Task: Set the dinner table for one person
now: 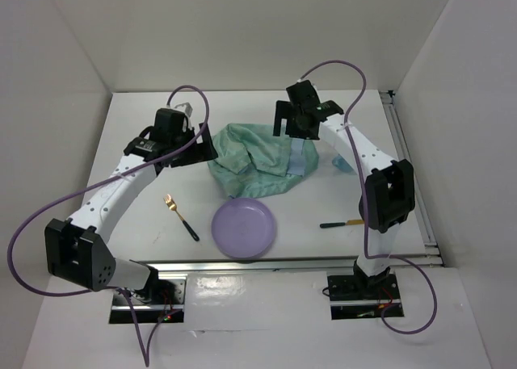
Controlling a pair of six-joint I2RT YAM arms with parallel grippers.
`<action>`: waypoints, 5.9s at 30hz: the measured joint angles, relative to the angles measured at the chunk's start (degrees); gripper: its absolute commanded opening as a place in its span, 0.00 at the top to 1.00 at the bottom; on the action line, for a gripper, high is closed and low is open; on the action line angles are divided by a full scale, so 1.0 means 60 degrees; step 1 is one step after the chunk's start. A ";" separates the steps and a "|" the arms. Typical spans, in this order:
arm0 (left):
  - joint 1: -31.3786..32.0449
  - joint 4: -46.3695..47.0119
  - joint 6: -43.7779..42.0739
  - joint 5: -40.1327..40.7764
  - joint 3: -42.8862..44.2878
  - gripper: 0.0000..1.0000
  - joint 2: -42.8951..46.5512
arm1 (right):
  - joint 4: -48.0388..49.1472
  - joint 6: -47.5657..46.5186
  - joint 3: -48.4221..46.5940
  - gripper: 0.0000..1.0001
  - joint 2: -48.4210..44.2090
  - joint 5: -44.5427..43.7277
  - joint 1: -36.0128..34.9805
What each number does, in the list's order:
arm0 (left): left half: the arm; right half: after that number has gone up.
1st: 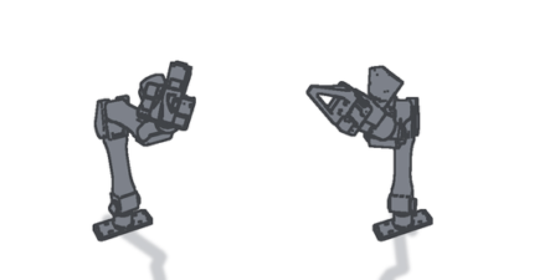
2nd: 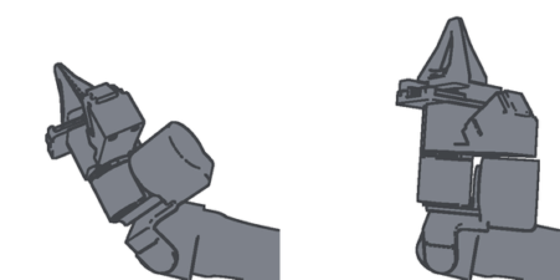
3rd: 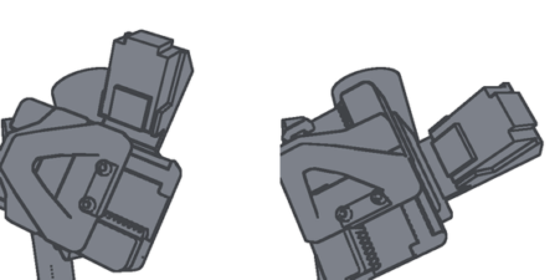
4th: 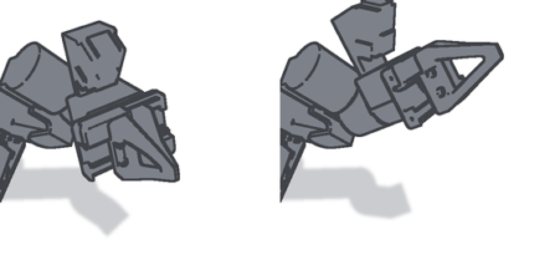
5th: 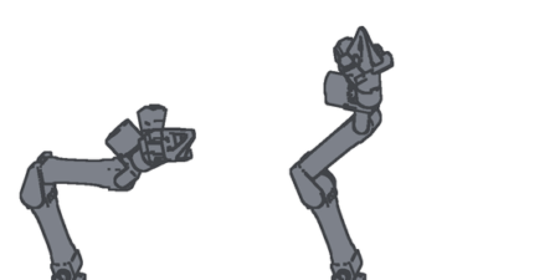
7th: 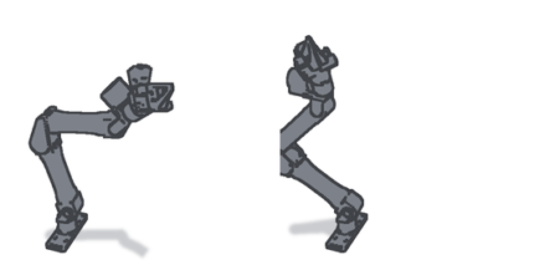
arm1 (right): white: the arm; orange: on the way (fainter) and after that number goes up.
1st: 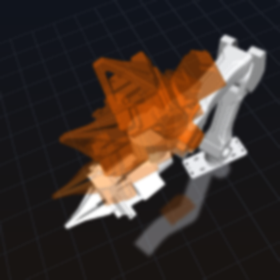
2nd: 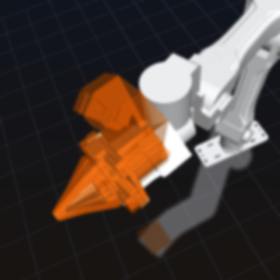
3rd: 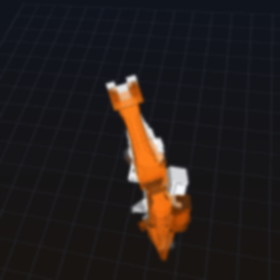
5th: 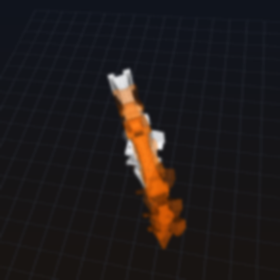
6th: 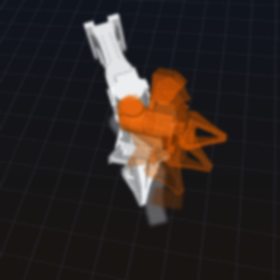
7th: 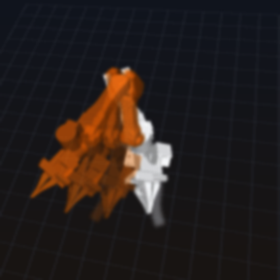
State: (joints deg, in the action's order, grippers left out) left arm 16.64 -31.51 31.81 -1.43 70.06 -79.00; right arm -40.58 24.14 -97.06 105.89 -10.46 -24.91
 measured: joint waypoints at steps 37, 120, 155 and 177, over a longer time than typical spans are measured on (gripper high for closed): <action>-0.3333 0.1552 0.2073 -0.4171 -0.3858 0.28 0.1894 | 0.0663 -0.1891 -0.2612 0.26 0.3778 0.0743 -0.3421; -0.5614 -0.1971 -0.0838 -0.6138 0.7872 1.00 0.0215 | -0.1009 -0.2710 -0.4025 1.00 -0.5227 0.1829 0.0991; -0.6076 -0.3067 -0.1810 -0.7344 0.7832 1.00 -0.0208 | -0.1002 -0.2422 -0.4368 1.00 -0.4273 0.2528 0.1490; -0.5329 -0.0710 -0.1421 -0.6251 0.7715 0.55 -0.3676 | 0.1887 -0.2357 -0.3235 0.74 -0.0525 0.3151 0.2324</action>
State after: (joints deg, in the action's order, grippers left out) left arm -15.33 -35.77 23.29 -38.94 116.36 -101.06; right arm -29.26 10.00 -116.46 102.74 8.45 -10.96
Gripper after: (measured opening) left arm 0.261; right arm 0.051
